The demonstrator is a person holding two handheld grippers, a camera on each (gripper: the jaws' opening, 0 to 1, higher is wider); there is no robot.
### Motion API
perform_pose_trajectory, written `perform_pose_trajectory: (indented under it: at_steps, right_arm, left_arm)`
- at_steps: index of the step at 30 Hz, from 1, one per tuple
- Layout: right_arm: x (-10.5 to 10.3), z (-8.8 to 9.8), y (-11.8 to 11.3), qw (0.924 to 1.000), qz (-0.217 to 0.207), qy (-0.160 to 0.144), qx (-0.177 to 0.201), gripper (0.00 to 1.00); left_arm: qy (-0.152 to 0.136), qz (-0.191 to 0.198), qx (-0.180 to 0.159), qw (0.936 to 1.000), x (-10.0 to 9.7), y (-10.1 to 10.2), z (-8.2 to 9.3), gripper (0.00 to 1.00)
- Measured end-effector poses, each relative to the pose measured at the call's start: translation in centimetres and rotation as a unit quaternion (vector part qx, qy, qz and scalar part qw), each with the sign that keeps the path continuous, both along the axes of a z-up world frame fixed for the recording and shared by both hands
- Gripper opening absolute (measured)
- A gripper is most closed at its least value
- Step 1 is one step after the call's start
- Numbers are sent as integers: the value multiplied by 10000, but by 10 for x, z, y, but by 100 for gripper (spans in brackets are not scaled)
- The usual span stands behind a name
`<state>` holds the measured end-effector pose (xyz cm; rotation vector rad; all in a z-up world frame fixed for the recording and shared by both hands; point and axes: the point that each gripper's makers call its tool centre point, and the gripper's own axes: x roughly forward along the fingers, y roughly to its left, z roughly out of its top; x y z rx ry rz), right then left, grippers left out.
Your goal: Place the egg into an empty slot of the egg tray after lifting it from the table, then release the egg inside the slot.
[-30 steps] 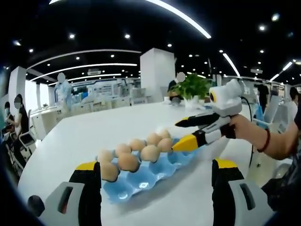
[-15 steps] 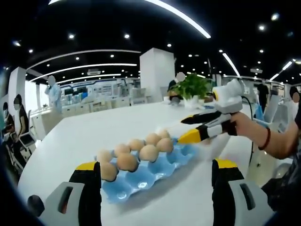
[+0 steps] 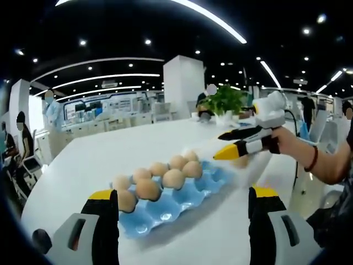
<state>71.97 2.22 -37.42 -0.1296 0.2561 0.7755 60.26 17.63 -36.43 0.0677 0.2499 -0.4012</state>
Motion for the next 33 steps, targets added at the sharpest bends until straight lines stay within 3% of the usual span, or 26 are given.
perform_pose_trajectory:
  at_steps: [33]
  right_arm:
    - [13, -11, -71, 9980, -619, 73, -128, 83]
  left_arm:
    - [32, -123, 71, 9999, 5, -12, -2, 100]
